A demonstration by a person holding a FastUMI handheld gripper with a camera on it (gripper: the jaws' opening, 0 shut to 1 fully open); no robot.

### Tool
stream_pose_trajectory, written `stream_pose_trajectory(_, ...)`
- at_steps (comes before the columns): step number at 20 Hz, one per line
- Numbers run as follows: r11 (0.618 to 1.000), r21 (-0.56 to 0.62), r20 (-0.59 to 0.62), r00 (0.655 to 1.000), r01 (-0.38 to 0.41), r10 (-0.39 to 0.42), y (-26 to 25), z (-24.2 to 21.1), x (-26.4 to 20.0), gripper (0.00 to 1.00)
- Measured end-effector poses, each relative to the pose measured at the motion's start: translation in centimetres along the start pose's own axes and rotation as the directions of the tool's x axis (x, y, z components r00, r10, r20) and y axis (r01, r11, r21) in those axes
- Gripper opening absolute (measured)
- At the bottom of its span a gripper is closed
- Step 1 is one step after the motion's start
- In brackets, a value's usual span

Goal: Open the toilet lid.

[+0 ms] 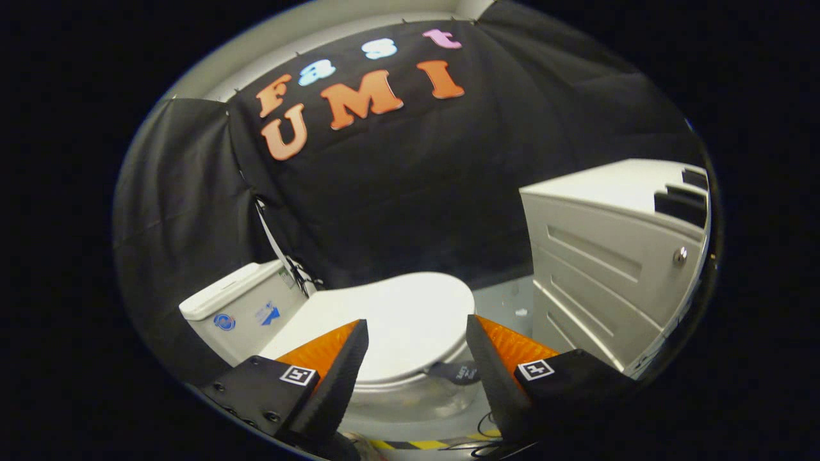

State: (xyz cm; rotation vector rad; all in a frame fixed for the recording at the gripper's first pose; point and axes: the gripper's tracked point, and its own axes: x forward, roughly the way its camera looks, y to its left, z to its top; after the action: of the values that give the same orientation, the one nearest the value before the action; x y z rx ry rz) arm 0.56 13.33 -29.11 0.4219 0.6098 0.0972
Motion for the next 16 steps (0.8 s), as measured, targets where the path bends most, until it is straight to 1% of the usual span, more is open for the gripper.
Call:
stream_pose_trajectory(2,0.990,0.135,-0.086,0.996,0.029,-0.017,-1.3,-1.7,0.8,0.99)
stream_pose_trajectory(3,0.976,0.209,-0.119,0.992,0.053,-0.029,-2.1,-2.6,1.2,0.99)
stream_pose_trajectory(4,0.956,0.281,-0.150,0.988,0.086,-0.044,-3.0,-3.5,1.5,0.99)
stream_pose_trajectory(5,0.930,0.353,-0.144,0.988,0.106,-0.058,-4.0,-3.8,2.4,0.99)
stream_pose_trajectory(6,0.892,0.438,-0.092,0.992,0.114,-0.082,-5.2,-3.2,4.2,0.99)
stream_pose_trajectory(8,0.799,0.593,-0.122,0.992,0.102,-0.036,-6.0,-3.9,4.0,0.98)
stream_pose_trajectory(9,0.755,0.647,-0.128,0.991,0.102,-0.025,-6.5,-4.0,4.0,0.98)
stream_pose_trajectory(10,0.735,0.672,-0.115,0.993,0.092,-0.020,-7.0,-3.7,4.2,0.98)
stream_pose_trajectory(13,0.698,0.711,-0.123,0.992,0.083,0.007,-7.0,-3.7,4.4,0.97)
stream_pose_trajectory(15,0.683,0.725,-0.142,0.989,0.084,0.029,-6.6,-4.1,5.0,0.97)
stream_pose_trajectory(16,0.683,0.725,-0.149,0.988,0.088,0.030,-6.7,-4.3,5.2,0.97)
